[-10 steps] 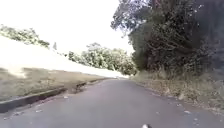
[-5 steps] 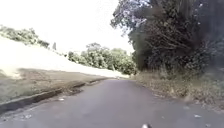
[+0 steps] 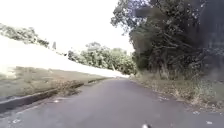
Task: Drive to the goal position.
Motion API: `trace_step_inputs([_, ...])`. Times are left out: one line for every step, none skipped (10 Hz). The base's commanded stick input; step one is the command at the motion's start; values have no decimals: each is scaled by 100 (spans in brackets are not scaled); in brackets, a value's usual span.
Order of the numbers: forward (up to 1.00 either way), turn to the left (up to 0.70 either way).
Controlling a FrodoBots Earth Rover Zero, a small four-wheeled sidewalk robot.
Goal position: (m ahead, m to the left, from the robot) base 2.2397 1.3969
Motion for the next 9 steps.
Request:
trace_step_inputs([45,0])
trace_step_inputs([45,0])
trace_step_inputs([45,0])
trace_step_inputs([45,0])
trace_step_inputs([45,0])
trace_step_inputs([45,0])
trace_step_inputs([45,0])
trace_step_inputs([45,0])
trace_step_inputs([45,0])
